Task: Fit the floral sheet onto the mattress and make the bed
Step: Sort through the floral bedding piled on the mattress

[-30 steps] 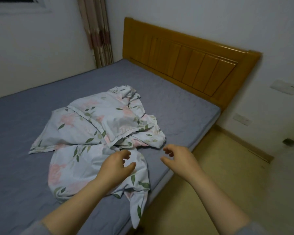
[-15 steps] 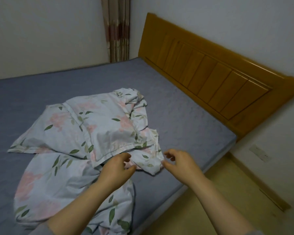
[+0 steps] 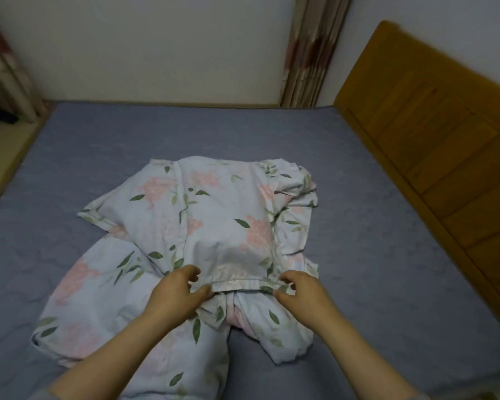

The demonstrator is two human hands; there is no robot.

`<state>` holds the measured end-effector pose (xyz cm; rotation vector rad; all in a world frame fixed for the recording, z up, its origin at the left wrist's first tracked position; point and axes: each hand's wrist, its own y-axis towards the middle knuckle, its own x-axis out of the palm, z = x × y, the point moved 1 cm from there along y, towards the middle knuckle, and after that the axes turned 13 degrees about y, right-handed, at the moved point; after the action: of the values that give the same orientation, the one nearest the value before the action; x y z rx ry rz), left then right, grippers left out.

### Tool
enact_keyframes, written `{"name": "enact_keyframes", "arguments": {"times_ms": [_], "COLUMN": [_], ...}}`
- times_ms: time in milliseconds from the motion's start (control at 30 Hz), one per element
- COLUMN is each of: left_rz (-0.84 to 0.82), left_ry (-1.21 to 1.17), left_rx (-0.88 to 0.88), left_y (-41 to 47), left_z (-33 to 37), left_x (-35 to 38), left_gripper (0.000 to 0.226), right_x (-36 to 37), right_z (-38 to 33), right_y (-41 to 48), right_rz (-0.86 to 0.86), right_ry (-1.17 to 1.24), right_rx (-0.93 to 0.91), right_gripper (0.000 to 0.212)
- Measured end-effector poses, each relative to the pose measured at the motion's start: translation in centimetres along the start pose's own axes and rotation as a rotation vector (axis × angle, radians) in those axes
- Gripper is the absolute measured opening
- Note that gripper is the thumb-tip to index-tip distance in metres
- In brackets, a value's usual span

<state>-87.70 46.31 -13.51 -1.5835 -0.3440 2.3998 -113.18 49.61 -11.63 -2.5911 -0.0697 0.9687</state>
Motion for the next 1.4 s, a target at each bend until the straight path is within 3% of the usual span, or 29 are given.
{"name": "enact_keyframes", "arguments": {"times_ms": [233, 400, 600, 700, 833, 933, 1033, 1133, 1267, 1400], "left_rz": [0.042, 0.060, 0.043, 0.091, 0.146, 0.162, 0.177, 0.162, 0.149, 0.201], "left_ry": [-0.056, -0.055, -0.322, -0.333, -0.462, -0.600, -0.681, -0.756, -0.738, -0.656], "left_rx": [-0.220, -0.368, -0.589, -0.602, -0.468, -0.402, -0.358, -0.317, -0.347, -0.345], "left_y": [11.6, 19.7, 27.1, 28.6, 27.3, 24.2, 20.0, 15.8, 11.3, 7.0], "left_z": [0.3, -1.1, -2.7, -3.2, -2.5, -1.5, -0.6, 0.2, 0.0, -0.3], "left_x": [5.0, 8.9, 12.1, 13.1, 13.1, 11.8, 9.3, 7.1, 3.7, 0.7], "left_gripper": [0.068, 0.078, 0.100, 0.089, 0.038, 0.030, 0.013, 0.017, 0.019, 0.028], "right_x": [1.3, 4.4, 8.8, 10.7, 12.0, 11.9, 10.8, 9.7, 9.1, 5.8], "right_z": [4.9, 8.4, 11.0, 11.6, 11.7, 11.5, 11.1, 11.0, 11.0, 6.1], "right_y": [13.3, 22.2, 29.3, 31.7, 32.7, 31.0, 28.6, 26.0, 22.7, 18.1], "right_rz": [-0.098, -0.107, -0.073, -0.002, 0.061, 0.012, -0.040, -0.054, -0.234, -0.123], "right_ry": [0.044, 0.176, 0.401, 0.547, 0.690, 0.648, 0.645, 0.780, 0.976, 0.897], "right_rx": [0.037, 0.162, 0.304, 0.351, 0.405, 0.422, 0.428, 0.472, 0.563, 0.467], "right_gripper": [0.049, 0.065, 0.082, 0.095, 0.116, 0.129, 0.121, 0.115, 0.112, 0.116]}}
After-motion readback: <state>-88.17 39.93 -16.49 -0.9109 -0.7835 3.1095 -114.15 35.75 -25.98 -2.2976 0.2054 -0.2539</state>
